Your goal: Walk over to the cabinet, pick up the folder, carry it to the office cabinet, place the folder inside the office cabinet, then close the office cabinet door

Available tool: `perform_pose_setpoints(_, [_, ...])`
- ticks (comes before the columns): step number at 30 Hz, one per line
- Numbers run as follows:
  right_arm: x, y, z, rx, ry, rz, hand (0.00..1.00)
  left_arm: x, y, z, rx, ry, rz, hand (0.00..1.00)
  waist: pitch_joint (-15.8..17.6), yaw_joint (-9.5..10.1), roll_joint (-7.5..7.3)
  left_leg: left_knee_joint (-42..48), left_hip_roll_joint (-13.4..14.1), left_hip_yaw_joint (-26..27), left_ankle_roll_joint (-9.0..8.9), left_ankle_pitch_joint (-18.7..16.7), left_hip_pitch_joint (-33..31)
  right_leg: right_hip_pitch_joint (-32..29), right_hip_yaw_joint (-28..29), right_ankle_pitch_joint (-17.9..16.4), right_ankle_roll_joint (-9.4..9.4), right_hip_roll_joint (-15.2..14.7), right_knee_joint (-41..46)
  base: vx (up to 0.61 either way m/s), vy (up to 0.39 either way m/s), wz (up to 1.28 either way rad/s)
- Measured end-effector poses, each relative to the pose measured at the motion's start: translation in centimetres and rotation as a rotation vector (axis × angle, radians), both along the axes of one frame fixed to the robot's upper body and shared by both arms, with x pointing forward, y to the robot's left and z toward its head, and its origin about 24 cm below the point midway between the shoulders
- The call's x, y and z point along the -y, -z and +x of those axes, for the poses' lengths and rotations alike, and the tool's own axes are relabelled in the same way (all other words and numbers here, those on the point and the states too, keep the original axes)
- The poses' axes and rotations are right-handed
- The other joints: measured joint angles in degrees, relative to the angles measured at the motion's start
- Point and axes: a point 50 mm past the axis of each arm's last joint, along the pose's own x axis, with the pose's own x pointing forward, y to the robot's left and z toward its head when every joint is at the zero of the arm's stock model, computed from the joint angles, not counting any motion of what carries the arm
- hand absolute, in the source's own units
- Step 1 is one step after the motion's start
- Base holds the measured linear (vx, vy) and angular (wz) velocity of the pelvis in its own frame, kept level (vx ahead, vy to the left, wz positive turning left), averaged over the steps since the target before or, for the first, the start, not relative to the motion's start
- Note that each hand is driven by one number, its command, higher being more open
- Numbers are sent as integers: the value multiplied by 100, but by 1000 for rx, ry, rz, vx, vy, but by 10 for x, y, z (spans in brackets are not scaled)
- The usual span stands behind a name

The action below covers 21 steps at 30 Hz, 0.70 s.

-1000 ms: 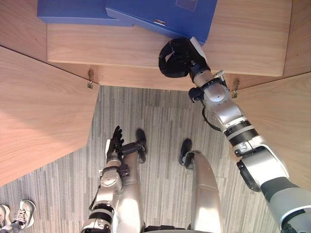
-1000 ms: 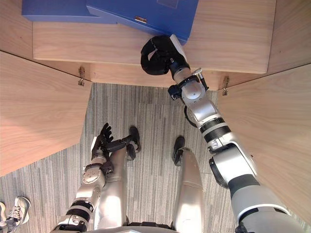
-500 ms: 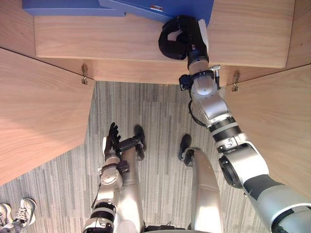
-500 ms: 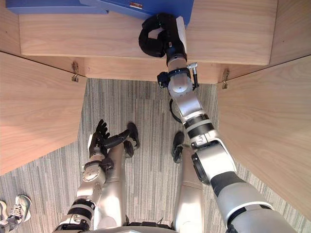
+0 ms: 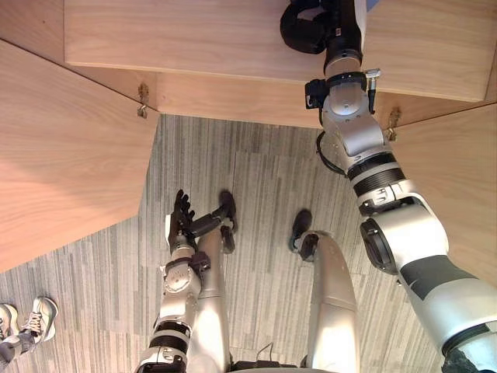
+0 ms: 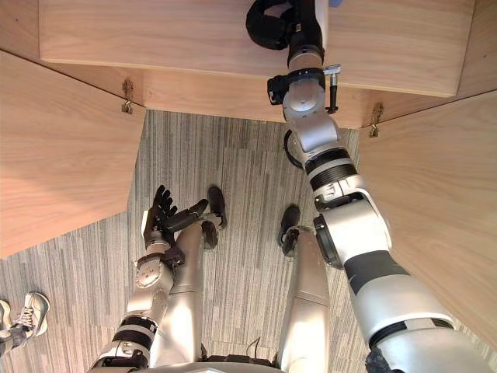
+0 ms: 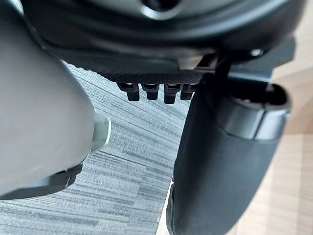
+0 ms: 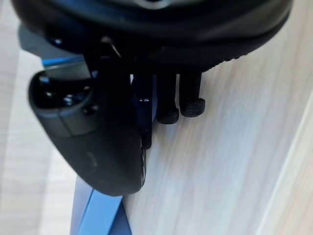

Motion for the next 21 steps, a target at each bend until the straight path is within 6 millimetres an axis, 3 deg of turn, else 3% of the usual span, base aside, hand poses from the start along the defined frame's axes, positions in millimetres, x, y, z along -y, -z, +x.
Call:
perform_pose_setpoints(4, [16, 9, -12, 47, -6, 99, 0, 5, 2, 0, -13, 17, -4, 100, 3, 2, 5, 20, 18, 26, 20, -6, 104, 132, -3, 31, 1, 11, -67, 6, -5, -1])
perform_pose_setpoints(7, [26, 39, -37, 92, -26, 106, 0, 8, 12, -5, -68, 35, -4, 100, 3, -44, 4, -98, 52, 119, 57, -68, 573, 627, 13, 48, 31, 52, -305, 34, -21, -10])
perform_pose_setpoints(10, [21, 95, -71, 61, -90, 97, 0, 12, 30, -21, -149, 55, -1, 100, 0, -128, 1, -339, 150, 223, 18, -226, 1404, 1499, 37, 106, 84, 187, -802, 62, -37, -25])
perform_pose_setpoints(12, [14, 151, -100, -58, -157, 96, 0, 14, 44, -36, -211, 71, -4, 100, -22, -256, -12, -705, 154, 355, 2, -259, 2147, 2234, 55, 198, 132, 244, -1288, 97, -5, -17])
perform_pose_setpoints(13, [11, 166, -107, -103, -173, 99, 0, 13, 47, -40, -226, 75, 4, 100, -30, -280, -24, -817, 152, 400, 1, -257, 2341, 2413, 71, 223, 148, 255, -1413, 142, 6, -22])
perform_pose_setpoints(14, [9, 205, -123, -242, -210, 99, 0, 12, 56, -48, -271, 92, 27, 100, -112, -313, -34, -1111, 135, 484, -30, -233, 2796, 2838, 116, 311, 174, 308, -1775, 105, 9, -20])
perform_pose_setpoints(15, [7, 222, -130, -305, -225, 94, 0, 11, 62, -53, -299, 100, 38, 100, -214, -320, -42, -1242, 131, 517, -47, -211, 2924, 2961, 128, 359, 179, 333, -1939, 157, 12, -25])
perform_pose_setpoints(16, [5, 255, -144, -433, -246, 66, 0, 8, 72, -61, -359, 114, 60, 100, -427, -342, -50, -1538, 123, 580, -76, -148, 3174, 3217, 141, 488, 185, 395, -2312, 149, 7, -18])
perform_pose_setpoints(17, [5, 269, -150, -492, -254, 47, 0, 7, 77, -64, -385, 125, 75, 100, -484, -354, -54, -1695, 114, 603, -91, -106, 3328, 3375, 144, 560, 186, 423, -2515, 250, 9, -14])
perform_pose_setpoints(18, [8, 303, -166, -635, -255, 12, 0, 2, 87, -73, -445, 150, 100, 100, -631, -423, -55, -2062, 47, 617, -113, 14, 3662, 3749, 128, 720, 214, 455, -2959, 212, 5, -3])
perform_pose_setpoints(19, [10, 315, -172, -689, -249, -3, 0, 1, 90, -76, -467, 157, 106, 100, -703, -467, -58, -2196, 22, 628, -117, 51, 3766, 3866, 119, 769, 229, 456, -3104, 245, 6, -1])
perform_pose_setpoints(20, [15, 337, -183, -787, -230, -4, 100, -4, 95, -81, -500, 166, 126, 100, -750, -522, -82, -2431, -29, 674, -115, 115, 4038, 4131, 128, 858, 250, 458, -3365, 191, 20, -5])
perform_pose_setpoints(21, [22, 358, -196, -884, -192, -1, 100, -9, 98, -87, -528, 170, 139, 100, -824, -575, -114, -2688, -77, 740, -115, 179, 4303, 4375, 152, 953, 273, 460, -3635, 148, 21, -10])
